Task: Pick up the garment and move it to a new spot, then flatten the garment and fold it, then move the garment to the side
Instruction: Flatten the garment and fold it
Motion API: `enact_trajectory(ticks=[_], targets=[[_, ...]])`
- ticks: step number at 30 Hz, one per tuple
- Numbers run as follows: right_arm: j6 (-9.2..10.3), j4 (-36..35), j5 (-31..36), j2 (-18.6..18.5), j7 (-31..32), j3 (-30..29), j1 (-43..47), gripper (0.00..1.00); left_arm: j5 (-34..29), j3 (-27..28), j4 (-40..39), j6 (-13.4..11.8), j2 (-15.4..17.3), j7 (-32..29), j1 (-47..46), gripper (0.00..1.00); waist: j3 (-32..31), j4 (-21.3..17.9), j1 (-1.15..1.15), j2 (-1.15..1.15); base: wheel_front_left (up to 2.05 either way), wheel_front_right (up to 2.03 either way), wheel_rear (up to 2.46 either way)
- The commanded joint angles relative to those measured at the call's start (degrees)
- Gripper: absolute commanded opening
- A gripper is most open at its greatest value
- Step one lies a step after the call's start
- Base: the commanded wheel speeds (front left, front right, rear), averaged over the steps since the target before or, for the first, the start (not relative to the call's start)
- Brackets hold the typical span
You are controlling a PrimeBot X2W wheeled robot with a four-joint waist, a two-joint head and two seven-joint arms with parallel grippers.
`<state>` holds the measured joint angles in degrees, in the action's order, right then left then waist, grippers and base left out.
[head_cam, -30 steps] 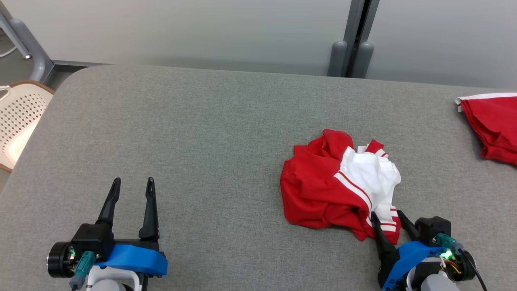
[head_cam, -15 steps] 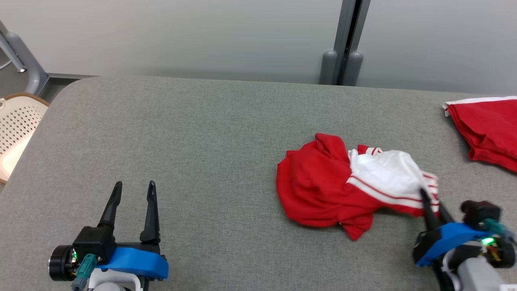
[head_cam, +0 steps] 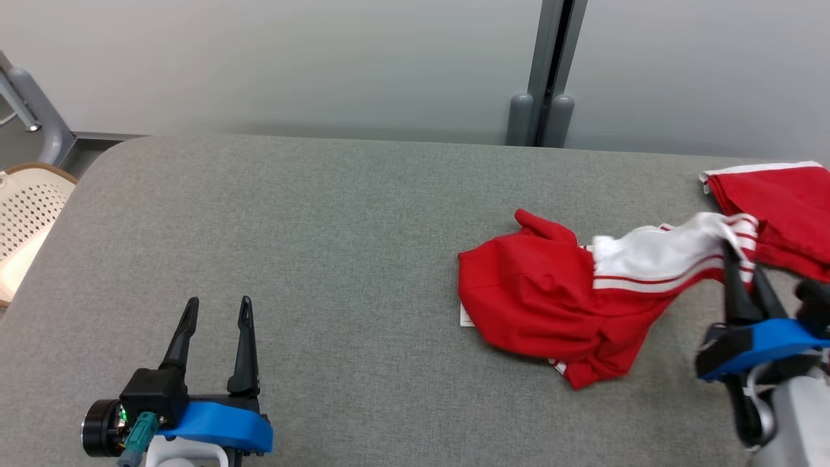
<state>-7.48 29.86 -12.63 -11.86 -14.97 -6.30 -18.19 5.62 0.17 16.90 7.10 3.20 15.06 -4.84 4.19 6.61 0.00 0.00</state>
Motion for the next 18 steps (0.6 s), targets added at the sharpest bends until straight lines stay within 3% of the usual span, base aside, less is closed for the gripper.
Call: enact_trajectory(ticks=[1,10,18], targets=[[-0.02,-1.2,0.4,0.8,-0.3,1.0,-0.7,0.00,0.2,0.1,0.1,0.3,0.0,0.2,0.1,1.00,-0.2,0.2,0.00,0.00,0.00,0.00,0.00],[-0.02,-7.6,-0.8,6.5,0.9,16.8,-4.2,0.00,0.3,0.0,0.1,0.3,-0.2,0.2,-0.5,1.00,-0.8,3.1,0.00,0.00,0.00,0.00,0.00],[-0.03,-4.7,-6.2,9.0,0.7,30.6,-8.2,0.00,0.8,0.0,0.2,0.3,-0.3,0.2,-1.2,1.00,0.0,6.6,0.00,0.00,0.00,0.00,0.00]])
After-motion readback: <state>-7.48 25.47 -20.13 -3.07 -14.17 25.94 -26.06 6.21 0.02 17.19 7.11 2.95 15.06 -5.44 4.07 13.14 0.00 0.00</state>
